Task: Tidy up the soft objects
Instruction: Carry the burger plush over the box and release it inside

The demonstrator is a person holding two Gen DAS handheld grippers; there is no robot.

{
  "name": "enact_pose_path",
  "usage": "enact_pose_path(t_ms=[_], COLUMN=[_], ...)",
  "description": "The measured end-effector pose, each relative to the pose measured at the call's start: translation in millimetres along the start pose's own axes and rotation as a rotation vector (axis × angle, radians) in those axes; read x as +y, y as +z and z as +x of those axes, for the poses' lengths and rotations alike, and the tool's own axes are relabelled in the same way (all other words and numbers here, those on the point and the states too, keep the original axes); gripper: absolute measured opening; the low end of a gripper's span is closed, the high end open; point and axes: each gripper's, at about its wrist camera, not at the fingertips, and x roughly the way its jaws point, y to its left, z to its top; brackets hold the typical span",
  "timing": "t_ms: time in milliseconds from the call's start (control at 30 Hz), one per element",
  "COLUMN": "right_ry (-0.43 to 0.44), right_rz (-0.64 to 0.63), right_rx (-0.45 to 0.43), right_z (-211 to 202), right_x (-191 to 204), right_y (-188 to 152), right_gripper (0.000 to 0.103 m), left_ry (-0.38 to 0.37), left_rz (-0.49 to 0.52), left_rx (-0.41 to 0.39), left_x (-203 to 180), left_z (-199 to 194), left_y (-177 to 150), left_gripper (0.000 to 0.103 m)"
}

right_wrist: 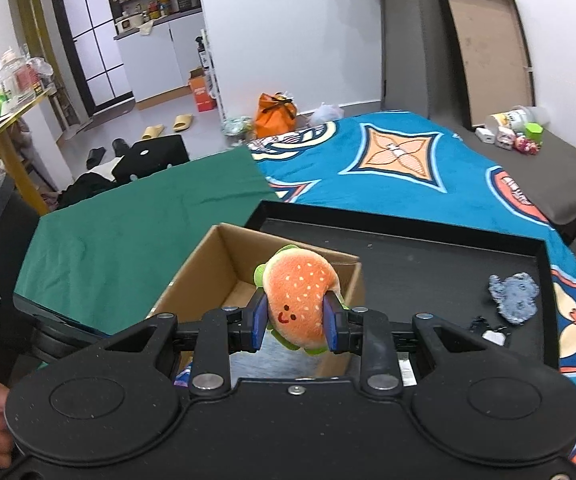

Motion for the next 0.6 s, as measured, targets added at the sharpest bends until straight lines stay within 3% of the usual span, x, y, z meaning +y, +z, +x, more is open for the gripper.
enact_pose_path(t_ms=[167,300,367,467,600], right_ry=[0.028,0.081,0.096,0.093,0.071], right_rz=[0.002,-0.001,-0.003,-0.01,0.016], right_rx=[0.001,-0.011,-0.013,-0.015,0.005], right_z=[4.3,5.7,5.8,3.6,3.1], right_x=[10.4,19.6,22.9,22.1,9.2], right_y=[3.1,6.4,6.7,5.1,1.5], right_gripper=[0.03,0.048,0.048,0.048,0.048], left_ry=[-0.015,-0.041,-0.039,-0.008,0.062], left_rz=[0.023,0.009,0.002,0.008,0.001], left_rx=[-0.016,-0.01,-0.007,-0.01,-0.021], left_x=[-1.4,2.1,2.2,-0.7,-3.6], left_z=[-3.5,-3.7,-3.2,-4.1,-6.6], left_y=[-3.1,-4.0,-3.5,-3.3,-3.6], left_gripper=[0.016,0.016,0.016,0.018,0.028])
